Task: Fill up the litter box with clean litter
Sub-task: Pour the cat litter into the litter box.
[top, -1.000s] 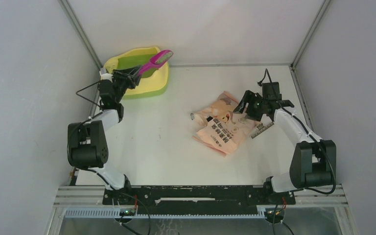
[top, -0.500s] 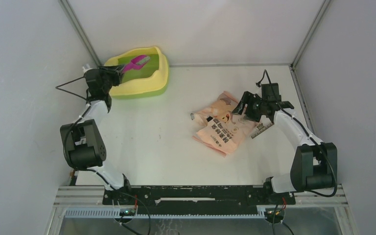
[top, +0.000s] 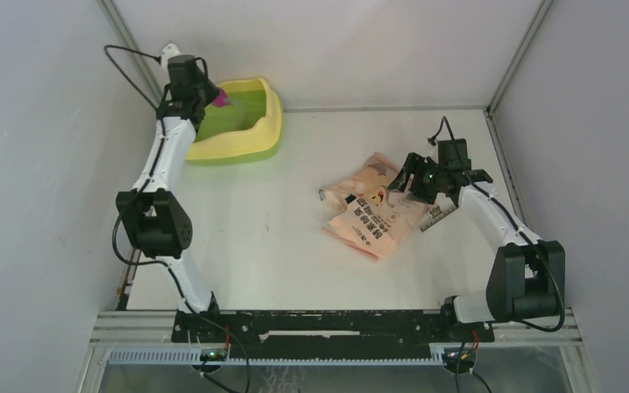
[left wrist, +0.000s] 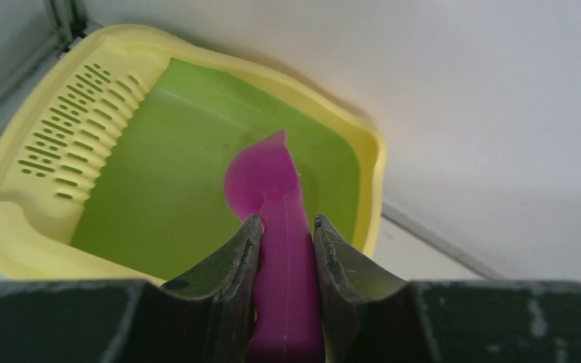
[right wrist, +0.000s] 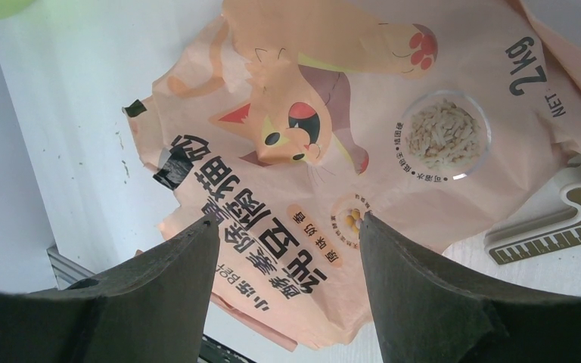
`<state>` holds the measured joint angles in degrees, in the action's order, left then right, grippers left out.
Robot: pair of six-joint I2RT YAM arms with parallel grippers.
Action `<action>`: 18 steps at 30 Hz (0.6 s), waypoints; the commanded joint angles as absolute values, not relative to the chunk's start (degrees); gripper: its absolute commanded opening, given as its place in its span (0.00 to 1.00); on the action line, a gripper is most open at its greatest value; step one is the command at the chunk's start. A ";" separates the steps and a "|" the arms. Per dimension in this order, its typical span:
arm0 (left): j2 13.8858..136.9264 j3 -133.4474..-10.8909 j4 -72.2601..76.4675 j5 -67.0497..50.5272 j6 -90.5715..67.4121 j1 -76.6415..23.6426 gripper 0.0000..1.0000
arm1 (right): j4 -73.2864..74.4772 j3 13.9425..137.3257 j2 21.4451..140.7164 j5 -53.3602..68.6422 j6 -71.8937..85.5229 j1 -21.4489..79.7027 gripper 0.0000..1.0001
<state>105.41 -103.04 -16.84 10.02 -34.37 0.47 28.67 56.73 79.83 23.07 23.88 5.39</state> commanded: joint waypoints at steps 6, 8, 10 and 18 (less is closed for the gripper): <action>113.84 -118.59 -35.20 31.95 -15.86 -6.92 0.00 | 27.93 56.73 78.05 23.92 22.63 5.71 0.76; 112.53 -117.87 -35.04 33.65 -15.62 -7.43 0.00 | 27.82 56.69 78.28 23.84 22.68 5.71 0.76; 109.98 -115.48 -33.47 34.23 -15.71 -7.71 0.00 | 27.65 56.54 78.35 24.05 22.67 5.71 0.75; 94.89 -106.54 -29.38 26.62 -18.24 -8.02 0.00 | 27.21 56.25 78.62 24.03 22.76 5.82 0.75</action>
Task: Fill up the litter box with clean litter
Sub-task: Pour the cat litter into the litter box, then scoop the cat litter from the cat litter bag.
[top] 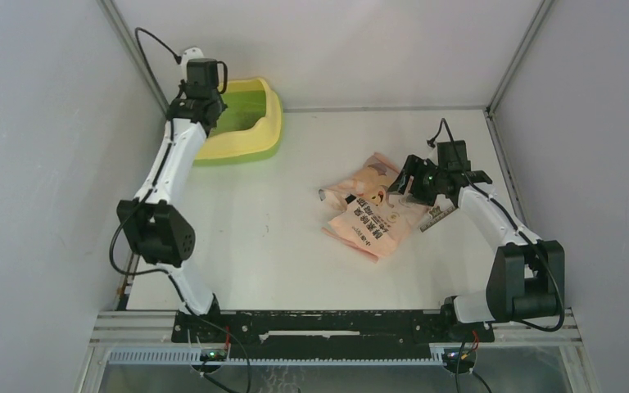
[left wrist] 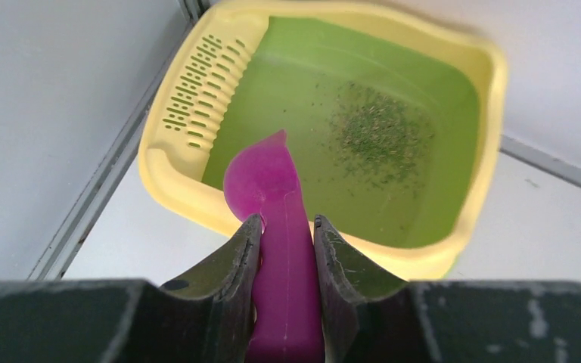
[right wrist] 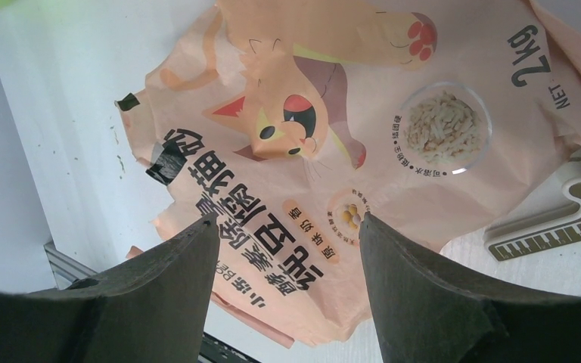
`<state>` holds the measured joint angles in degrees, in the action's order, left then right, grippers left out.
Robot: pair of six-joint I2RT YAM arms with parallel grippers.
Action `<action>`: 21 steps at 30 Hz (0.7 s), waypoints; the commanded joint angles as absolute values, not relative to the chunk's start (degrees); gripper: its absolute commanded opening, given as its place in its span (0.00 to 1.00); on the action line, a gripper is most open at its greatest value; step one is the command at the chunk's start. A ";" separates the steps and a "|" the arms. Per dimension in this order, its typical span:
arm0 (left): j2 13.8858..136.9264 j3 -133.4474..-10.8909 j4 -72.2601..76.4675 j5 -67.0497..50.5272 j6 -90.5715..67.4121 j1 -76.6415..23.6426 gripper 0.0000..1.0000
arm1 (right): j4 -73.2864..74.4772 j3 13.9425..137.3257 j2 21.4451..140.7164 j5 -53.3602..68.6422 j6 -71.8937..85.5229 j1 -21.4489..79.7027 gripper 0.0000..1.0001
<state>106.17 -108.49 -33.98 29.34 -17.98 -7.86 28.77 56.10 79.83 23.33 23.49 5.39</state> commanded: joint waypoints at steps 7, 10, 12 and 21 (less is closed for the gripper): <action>82.09 -97.30 -33.94 7.91 -27.05 -7.83 0.00 | 26.66 56.27 78.48 23.99 23.00 5.11 0.75; 75.31 -87.73 -31.96 -4.09 -32.88 -7.97 0.00 | 26.63 56.25 78.32 23.90 23.08 4.56 0.76; 69.81 -78.97 -28.53 -12.50 -37.24 -8.09 0.01 | 26.67 56.25 78.20 23.86 23.13 4.05 0.76; 55.52 -46.37 -10.95 -28.44 -52.25 -13.63 0.01 | 25.88 56.25 77.74 23.66 23.91 1.82 0.76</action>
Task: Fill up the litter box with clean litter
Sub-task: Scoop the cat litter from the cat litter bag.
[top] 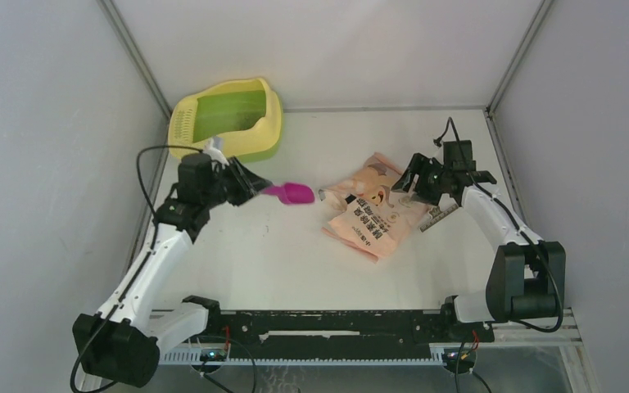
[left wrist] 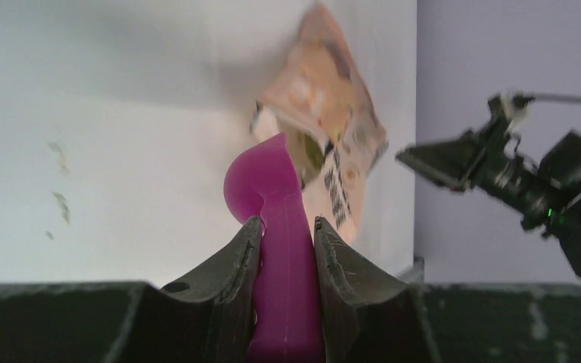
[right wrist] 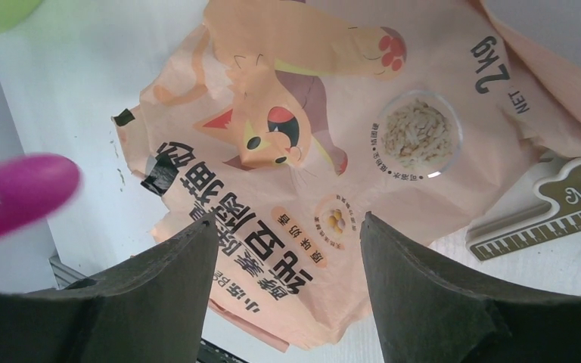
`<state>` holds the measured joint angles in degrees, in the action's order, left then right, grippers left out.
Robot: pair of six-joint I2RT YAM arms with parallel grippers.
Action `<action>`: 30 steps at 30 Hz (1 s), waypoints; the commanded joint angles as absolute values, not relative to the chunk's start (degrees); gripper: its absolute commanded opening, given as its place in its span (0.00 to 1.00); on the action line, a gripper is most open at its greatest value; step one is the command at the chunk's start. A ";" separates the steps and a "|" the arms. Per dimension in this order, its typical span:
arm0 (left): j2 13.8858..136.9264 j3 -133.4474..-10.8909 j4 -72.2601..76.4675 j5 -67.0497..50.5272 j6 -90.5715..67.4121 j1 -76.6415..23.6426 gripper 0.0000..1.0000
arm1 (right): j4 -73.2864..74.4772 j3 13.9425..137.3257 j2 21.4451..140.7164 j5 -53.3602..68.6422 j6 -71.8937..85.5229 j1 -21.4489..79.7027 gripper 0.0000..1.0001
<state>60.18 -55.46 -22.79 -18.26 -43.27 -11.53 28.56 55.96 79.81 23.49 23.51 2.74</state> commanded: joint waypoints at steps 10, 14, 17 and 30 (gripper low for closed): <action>57.55 -36.71 4.40 -29.78 -58.65 -14.50 0.00 | 23.17 65.31 87.95 20.01 26.67 -0.75 0.77; 60.78 -35.10 10.03 -29.98 -61.00 -14.82 0.00 | 22.69 69.18 92.99 18.69 27.05 -2.63 0.77; 63.66 -34.77 11.48 -29.61 -61.09 -15.51 0.00 | 23.40 72.36 96.52 17.43 27.24 -3.81 0.78; 69.28 -34.50 14.19 -23.09 -59.21 -17.59 0.00 | 24.14 81.38 108.04 18.08 28.84 -4.00 0.78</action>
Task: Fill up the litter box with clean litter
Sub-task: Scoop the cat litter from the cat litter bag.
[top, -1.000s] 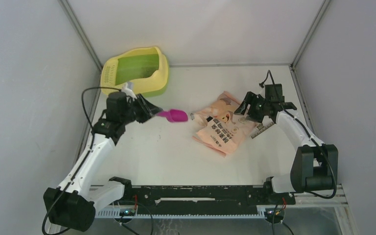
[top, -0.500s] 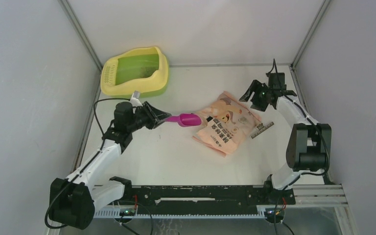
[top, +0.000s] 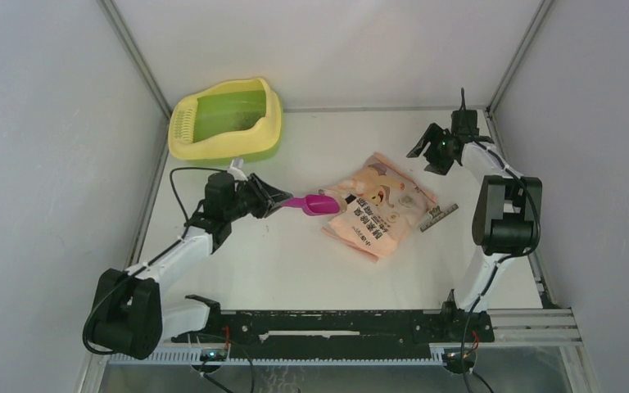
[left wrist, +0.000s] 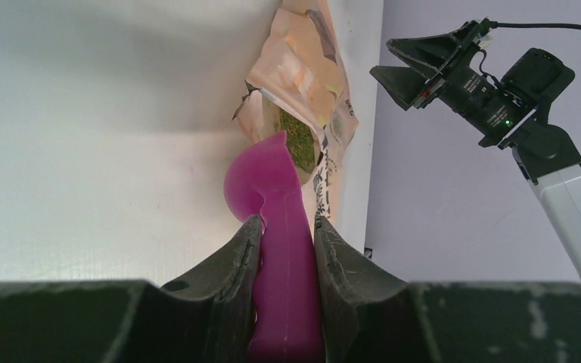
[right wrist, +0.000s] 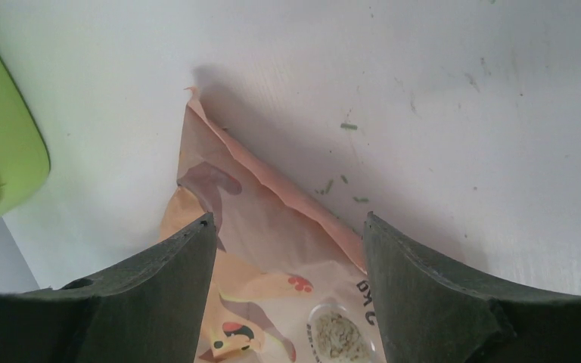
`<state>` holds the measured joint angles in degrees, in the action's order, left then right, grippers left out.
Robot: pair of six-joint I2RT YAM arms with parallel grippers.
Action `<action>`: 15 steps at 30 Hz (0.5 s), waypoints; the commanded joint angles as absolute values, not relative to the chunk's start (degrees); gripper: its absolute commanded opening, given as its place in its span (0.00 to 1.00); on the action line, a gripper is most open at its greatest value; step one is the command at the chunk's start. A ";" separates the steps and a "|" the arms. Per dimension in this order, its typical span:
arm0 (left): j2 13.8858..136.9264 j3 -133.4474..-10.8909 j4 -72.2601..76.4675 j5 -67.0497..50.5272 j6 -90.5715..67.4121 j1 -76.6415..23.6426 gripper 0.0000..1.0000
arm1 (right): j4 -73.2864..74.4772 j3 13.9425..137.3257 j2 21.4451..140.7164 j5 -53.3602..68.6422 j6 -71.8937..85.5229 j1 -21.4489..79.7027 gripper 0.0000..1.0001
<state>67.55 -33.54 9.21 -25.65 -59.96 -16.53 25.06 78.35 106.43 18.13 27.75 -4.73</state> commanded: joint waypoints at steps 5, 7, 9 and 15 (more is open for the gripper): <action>74.55 -34.46 21.24 -21.80 -61.56 -20.03 0.00 | 24.98 83.05 111.74 18.68 28.28 -2.96 0.78; 76.62 -34.38 24.02 -20.86 -62.83 -21.38 0.00 | 25.26 83.23 112.66 19.49 28.19 -2.71 0.78; 78.70 -34.17 26.92 -19.85 -64.06 -22.63 0.00 | 25.58 83.23 113.03 19.77 27.65 -2.20 0.78; 81.40 -34.32 31.79 -16.62 -66.74 -25.23 0.00 | 25.33 81.07 112.72 20.53 26.81 -0.49 0.78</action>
